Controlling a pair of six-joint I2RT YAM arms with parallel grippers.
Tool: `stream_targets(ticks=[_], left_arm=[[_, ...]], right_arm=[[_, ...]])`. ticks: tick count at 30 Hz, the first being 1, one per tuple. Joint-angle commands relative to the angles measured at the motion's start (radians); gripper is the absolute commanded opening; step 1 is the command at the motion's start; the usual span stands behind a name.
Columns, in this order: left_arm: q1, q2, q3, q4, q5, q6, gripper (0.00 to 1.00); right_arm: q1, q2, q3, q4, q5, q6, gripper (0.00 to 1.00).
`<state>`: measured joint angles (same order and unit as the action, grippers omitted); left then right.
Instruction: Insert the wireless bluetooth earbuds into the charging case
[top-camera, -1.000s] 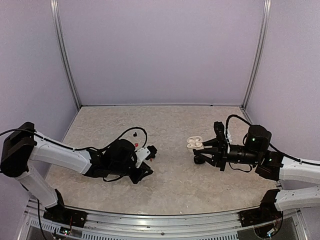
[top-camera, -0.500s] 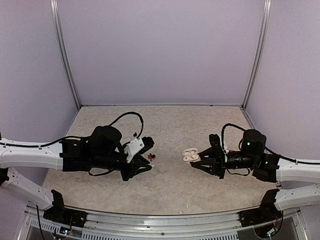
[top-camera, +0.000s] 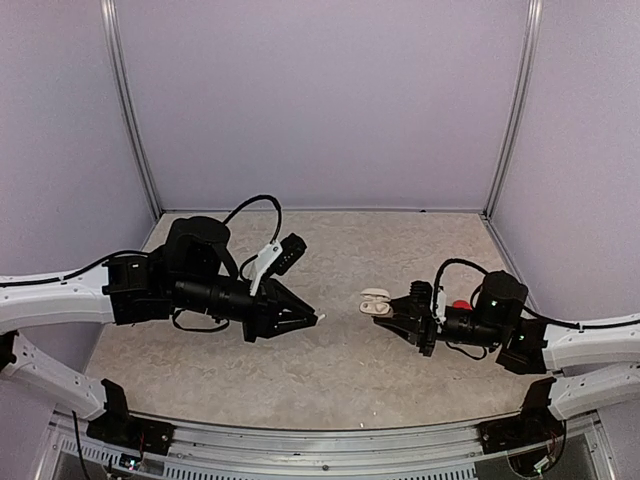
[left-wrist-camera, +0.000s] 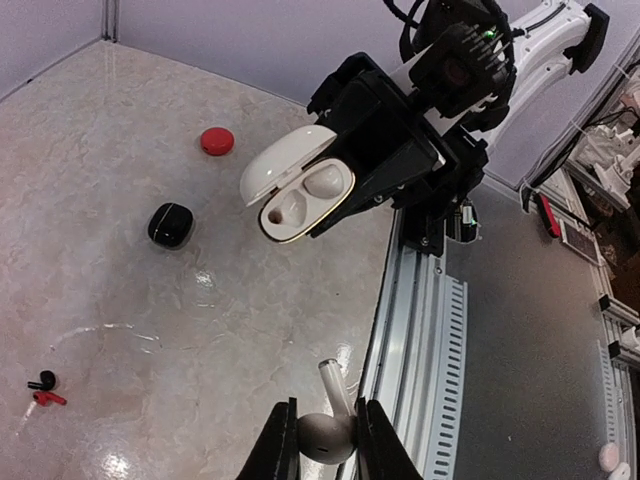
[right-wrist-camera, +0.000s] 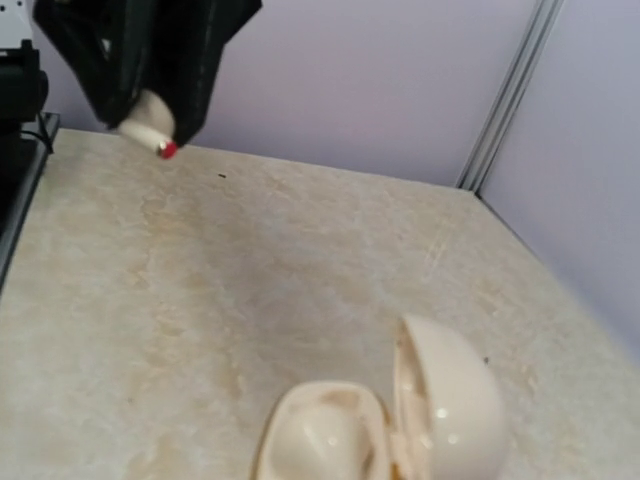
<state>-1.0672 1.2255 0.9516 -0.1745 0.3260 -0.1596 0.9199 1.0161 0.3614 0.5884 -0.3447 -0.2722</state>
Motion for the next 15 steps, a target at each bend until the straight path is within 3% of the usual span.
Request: stream_targets(ticks=[1,15], left_arm=[[0.036,0.041,0.045,0.028,0.13,-0.148,0.15],[0.128,0.096,0.039,0.145,0.286,-0.462,0.13]], right_arm=[[0.014,0.053,0.021,0.12,0.024,-0.071,0.0],[0.032,0.207,0.116,0.179,-0.029,-0.12,0.0]])
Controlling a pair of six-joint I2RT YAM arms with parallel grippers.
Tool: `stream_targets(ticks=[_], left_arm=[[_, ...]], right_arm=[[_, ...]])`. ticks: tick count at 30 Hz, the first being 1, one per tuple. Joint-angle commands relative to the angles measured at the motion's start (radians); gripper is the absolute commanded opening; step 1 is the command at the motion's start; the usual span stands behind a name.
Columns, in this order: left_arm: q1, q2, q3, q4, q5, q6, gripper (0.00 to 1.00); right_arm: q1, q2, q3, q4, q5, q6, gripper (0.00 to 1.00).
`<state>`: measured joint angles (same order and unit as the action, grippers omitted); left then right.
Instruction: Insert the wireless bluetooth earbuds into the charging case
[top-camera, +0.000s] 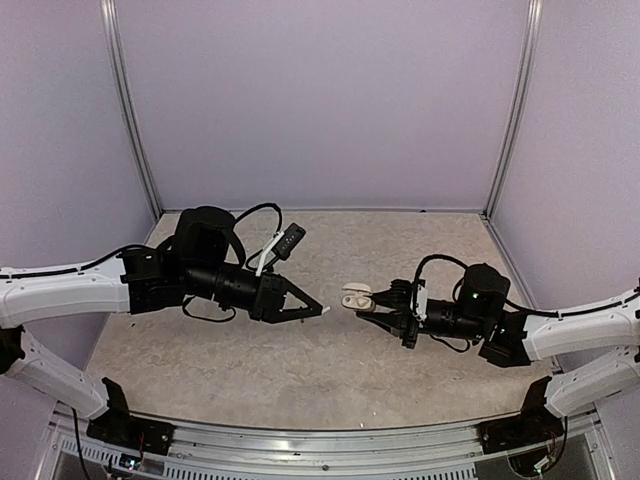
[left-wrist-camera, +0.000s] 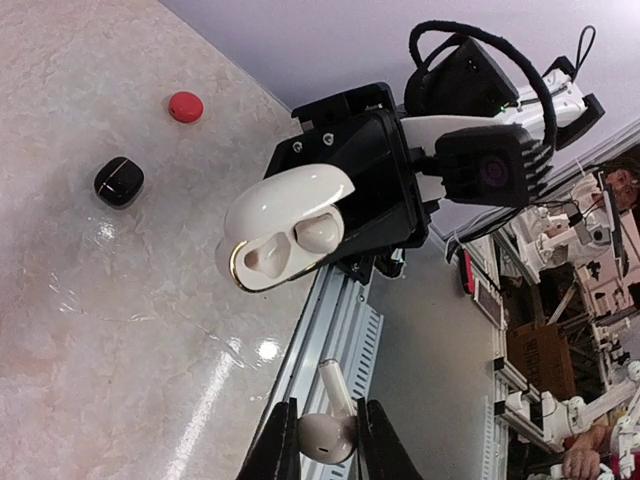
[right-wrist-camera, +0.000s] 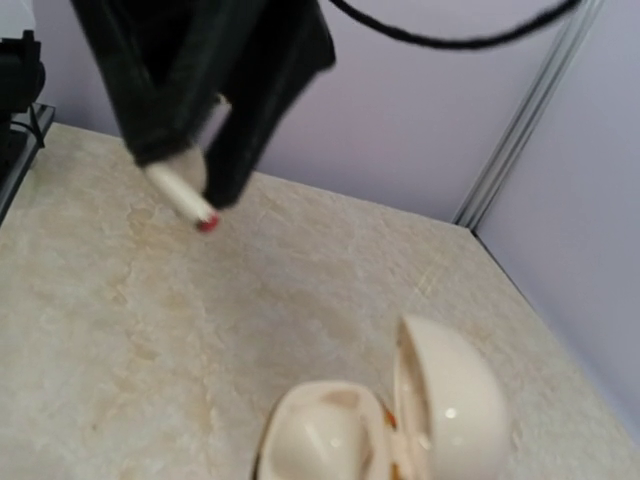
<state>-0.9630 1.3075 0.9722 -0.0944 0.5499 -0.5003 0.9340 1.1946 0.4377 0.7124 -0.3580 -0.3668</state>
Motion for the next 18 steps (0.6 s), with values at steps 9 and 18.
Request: stream_targets(ticks=[9,18], left_arm=[[0.069,-0.006,-0.055,-0.028,-0.242,-0.113,0.15],[0.073,-0.027,-0.445,0.209,-0.707,-0.456,0.12]], right_arm=[[0.02,-0.001,0.018,0.059,0.07,0.033,0.0],[0.017,-0.079,-0.042,0.04,0.113,0.098,0.0]])
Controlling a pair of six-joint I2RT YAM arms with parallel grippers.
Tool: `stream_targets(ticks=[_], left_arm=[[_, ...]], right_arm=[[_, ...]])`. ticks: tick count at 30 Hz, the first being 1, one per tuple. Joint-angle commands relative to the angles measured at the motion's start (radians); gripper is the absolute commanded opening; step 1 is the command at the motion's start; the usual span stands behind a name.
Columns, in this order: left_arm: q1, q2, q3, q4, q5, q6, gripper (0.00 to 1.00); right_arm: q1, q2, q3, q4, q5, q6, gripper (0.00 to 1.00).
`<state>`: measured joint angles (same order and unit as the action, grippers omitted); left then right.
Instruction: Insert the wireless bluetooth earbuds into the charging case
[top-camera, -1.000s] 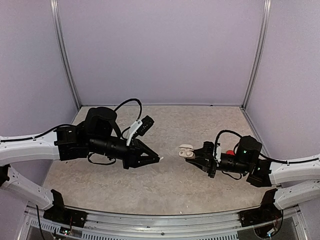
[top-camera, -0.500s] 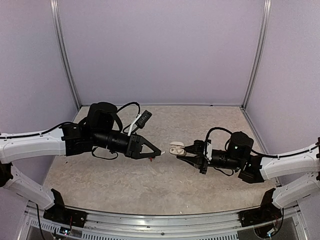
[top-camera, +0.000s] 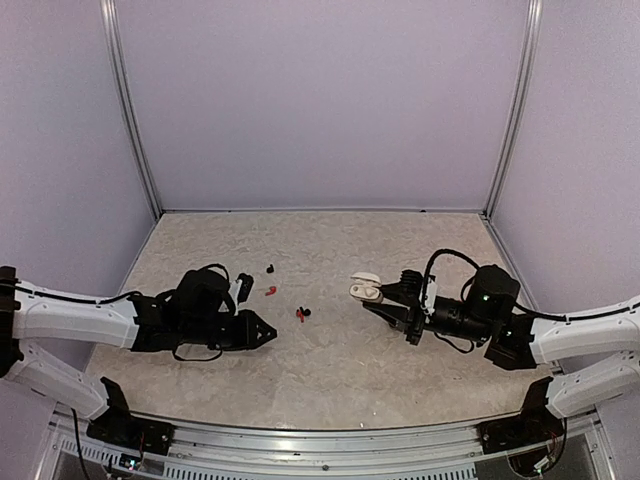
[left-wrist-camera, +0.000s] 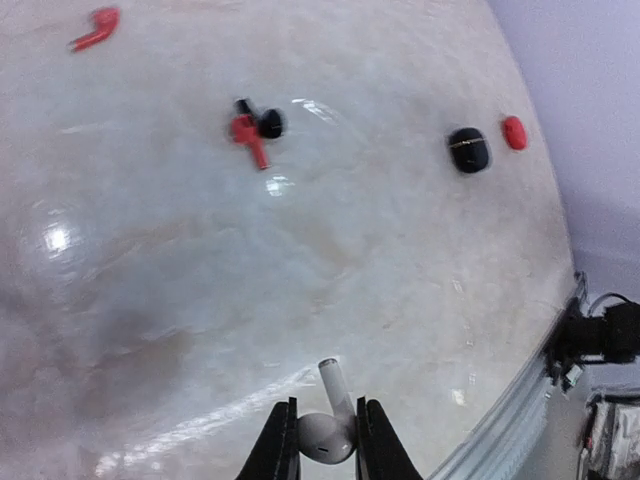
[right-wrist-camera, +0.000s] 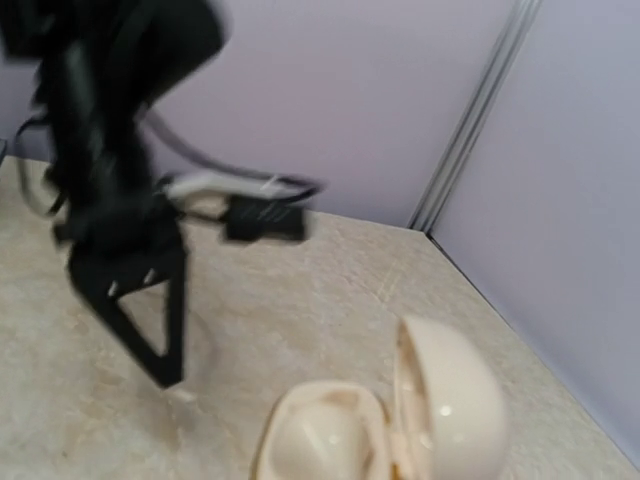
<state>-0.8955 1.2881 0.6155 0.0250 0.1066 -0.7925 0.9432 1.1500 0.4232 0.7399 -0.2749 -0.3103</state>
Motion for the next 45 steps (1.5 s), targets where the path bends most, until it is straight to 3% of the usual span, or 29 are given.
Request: stream_targets(ticks=[1,7,19,22,34,45], left_arm=[[0.003,-0.007,-0.11,0.099,-0.301,-0.196,0.12],[-0.009,0.04,-0.134,0.078,-0.427,-0.288,0.14],[-0.025,0.187,-0.07,0.046,-0.428,-0.365,0.23],[-0.033,0.222,-0.038,0.01,-0.423,-0.371,0.32],[-0.013,0.211,-0.02,0.057,-0.308,-0.311,0.39],[-0.019,0.355,0.055,0.219,-0.144,-0.262,0.4]], right_arm=[[0.007,-0.04,-0.031,0.009,0.03,0.042,0.0],[0.003,-0.049,-0.04,0.0,0.032,0.049,0.0],[0.0,-0.055,-0.042,-0.004,0.035,0.05,0.0],[-0.001,-0.056,-0.043,-0.006,0.036,0.049,0.0],[-0.003,-0.064,-0.05,-0.011,0.039,0.045,0.0],[-0.004,-0.083,-0.055,-0.027,0.048,0.043,0.0]])
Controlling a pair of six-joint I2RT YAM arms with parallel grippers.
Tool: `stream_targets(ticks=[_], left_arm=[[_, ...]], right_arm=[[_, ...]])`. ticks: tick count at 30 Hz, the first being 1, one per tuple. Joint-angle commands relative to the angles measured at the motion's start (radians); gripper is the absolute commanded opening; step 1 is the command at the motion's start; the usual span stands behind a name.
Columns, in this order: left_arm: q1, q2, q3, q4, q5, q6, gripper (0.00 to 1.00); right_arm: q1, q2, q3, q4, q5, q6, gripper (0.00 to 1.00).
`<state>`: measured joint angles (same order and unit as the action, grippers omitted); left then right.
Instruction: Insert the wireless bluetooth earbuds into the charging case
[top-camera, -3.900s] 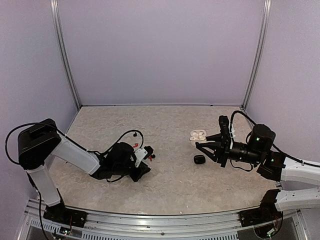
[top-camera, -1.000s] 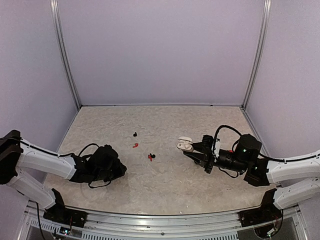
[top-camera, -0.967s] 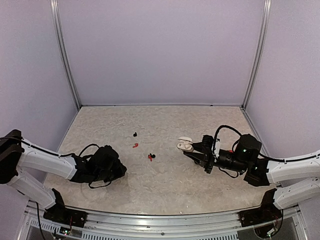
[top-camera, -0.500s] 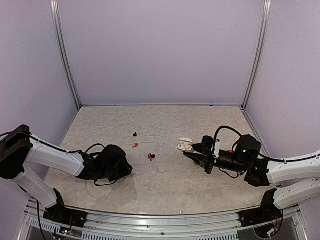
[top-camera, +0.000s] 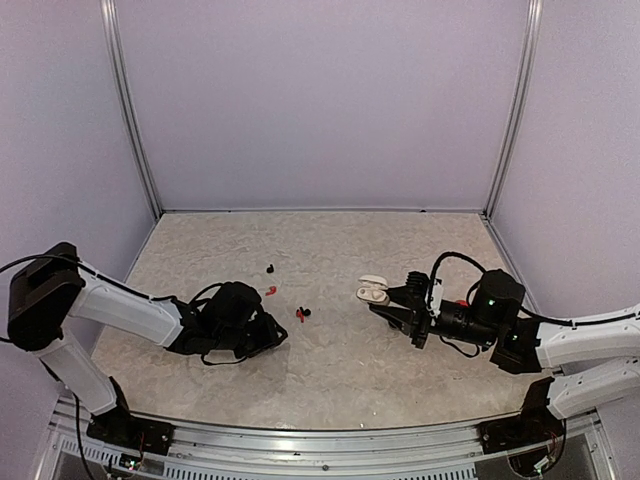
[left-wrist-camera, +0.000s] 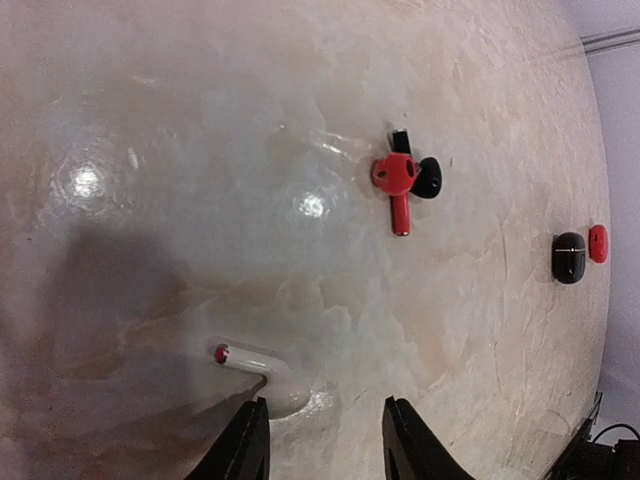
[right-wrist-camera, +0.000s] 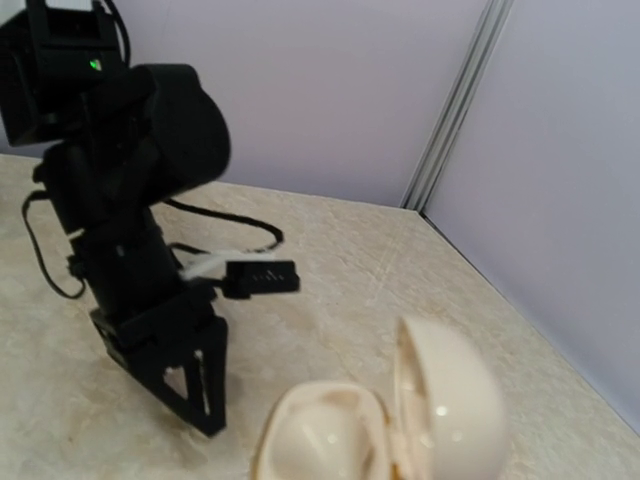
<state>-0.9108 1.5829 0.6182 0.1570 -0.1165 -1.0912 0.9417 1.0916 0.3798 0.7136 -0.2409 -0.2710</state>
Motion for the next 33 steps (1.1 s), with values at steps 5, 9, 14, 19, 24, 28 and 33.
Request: stream_targets(ticks=[5,9,14,19,24,28,33], left_arm=[[-0.002,0.108,0.095,0.13,0.107,0.093,0.42],[-0.002,0.074,0.17,0.03,0.088,0.262,0.43],[0.033,-0.011,0.284,-0.181,0.105,0.61,0.48],[0.159,-0.003,0.323,-0.306,0.378,0.772,0.54],[0.182,0.04,0.299,-0.247,0.452,0.724,0.56],[0.182,0.091,0.293,-0.21,0.457,0.711,0.56],[0.181,0.149,0.291,-0.183,0.463,0.692,0.54]], right_arm=[[-0.004,-0.039,-0.019,-0.007,0.019,0.007,0.0],[-0.006,-0.057,-0.024,-0.016,0.023,0.012,0.0],[-0.01,-0.086,-0.032,-0.026,0.023,0.021,0.0],[-0.012,-0.104,-0.039,-0.034,0.026,0.028,0.0],[-0.013,-0.107,-0.038,-0.045,0.026,0.035,0.0],[-0.013,-0.107,-0.036,-0.049,0.025,0.037,0.0],[-0.014,-0.107,-0.035,-0.052,0.027,0.036,0.0]])
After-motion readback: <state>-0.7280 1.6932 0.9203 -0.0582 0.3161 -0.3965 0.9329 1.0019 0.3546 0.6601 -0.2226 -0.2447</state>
